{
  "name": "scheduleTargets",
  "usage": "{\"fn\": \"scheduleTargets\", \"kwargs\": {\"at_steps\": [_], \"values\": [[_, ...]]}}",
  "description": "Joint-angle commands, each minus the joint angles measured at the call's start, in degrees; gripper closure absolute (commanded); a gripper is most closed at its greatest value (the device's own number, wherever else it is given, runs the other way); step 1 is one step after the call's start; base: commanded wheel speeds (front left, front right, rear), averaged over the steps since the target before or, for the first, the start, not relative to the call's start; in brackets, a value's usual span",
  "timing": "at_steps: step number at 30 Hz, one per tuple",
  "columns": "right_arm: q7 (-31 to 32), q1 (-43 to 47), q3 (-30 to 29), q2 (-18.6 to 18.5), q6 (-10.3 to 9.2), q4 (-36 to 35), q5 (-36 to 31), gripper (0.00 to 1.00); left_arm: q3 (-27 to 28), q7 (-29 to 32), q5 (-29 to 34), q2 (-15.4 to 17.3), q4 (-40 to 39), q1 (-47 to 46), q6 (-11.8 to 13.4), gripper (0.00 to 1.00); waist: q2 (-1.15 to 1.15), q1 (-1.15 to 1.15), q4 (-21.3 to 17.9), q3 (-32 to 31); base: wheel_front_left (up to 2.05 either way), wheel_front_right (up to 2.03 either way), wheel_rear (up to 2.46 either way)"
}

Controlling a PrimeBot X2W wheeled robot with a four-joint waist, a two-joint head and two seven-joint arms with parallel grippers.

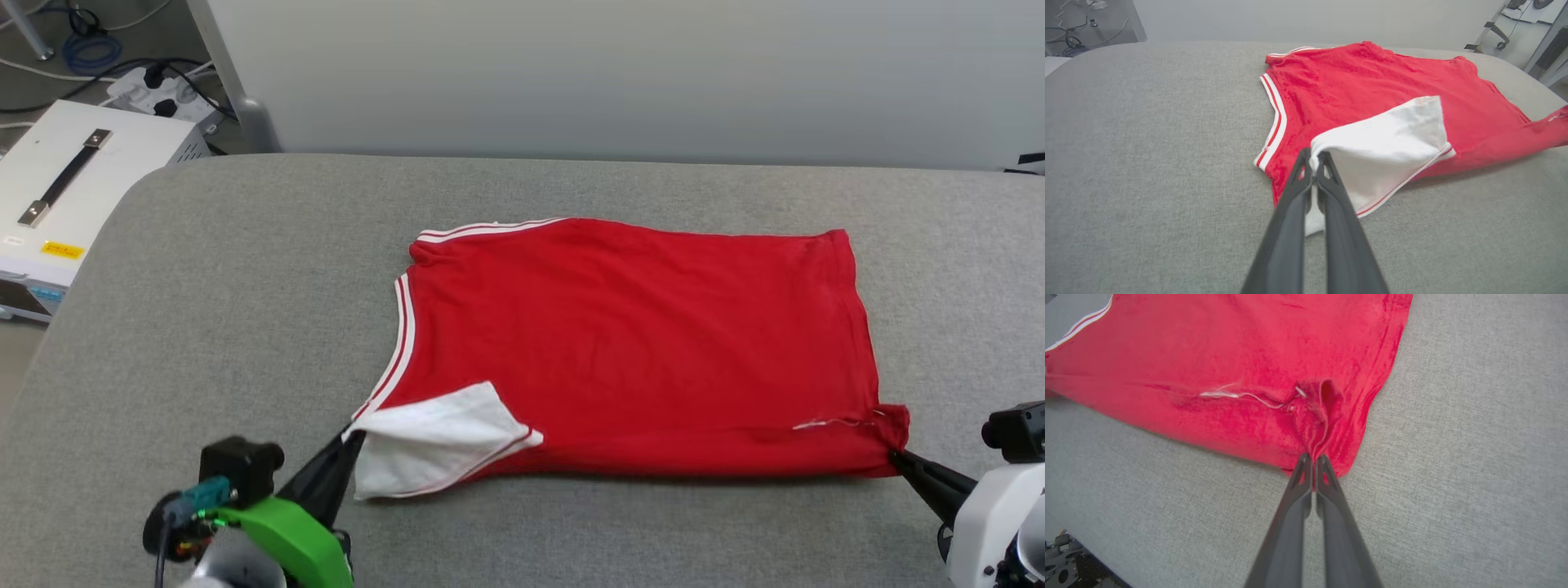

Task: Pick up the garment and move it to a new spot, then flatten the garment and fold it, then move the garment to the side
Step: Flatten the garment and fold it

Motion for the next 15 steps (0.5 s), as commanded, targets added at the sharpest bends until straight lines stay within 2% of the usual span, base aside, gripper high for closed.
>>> {"fn": "scheduleTargets", "kwargs": {"at_steps": [1,5,6,15], "values": [[0.14,-0.81,-0.88,0.43,-0.03,-0.45,-0.73,1.00,-0.12,0.34,1.02,0.66,1.04,-3.23,-0.65,1.00,0.00,0.01,-0.46,1.74,0.00,0.00,0.00],[0.93,-2.83,-3.19,1.10,-0.03,-1.33,-2.11,1.00,-1.45,1.41,1.61,1.48,5.19,-11.78,-2.08,1.00,0.00,0.01,-1.47,5.13,0.00,0.00,0.00],[1.55,-5.16,-4.83,1.85,-0.03,-1.66,-3.06,1.00,-2.83,1.37,1.77,2.33,8.84,-17.90,-2.79,1.00,0.00,0.01,-2.53,7.96,0.00,0.00,0.00],[3.02,-10.95,-7.34,5.35,-0.03,1.06,-5.45,1.00,-9.94,0.34,-1.05,3.26,21.77,-31.43,-3.26,1.00,0.00,0.01,-4.53,14.32,0.00,0.00,0.00]]}}
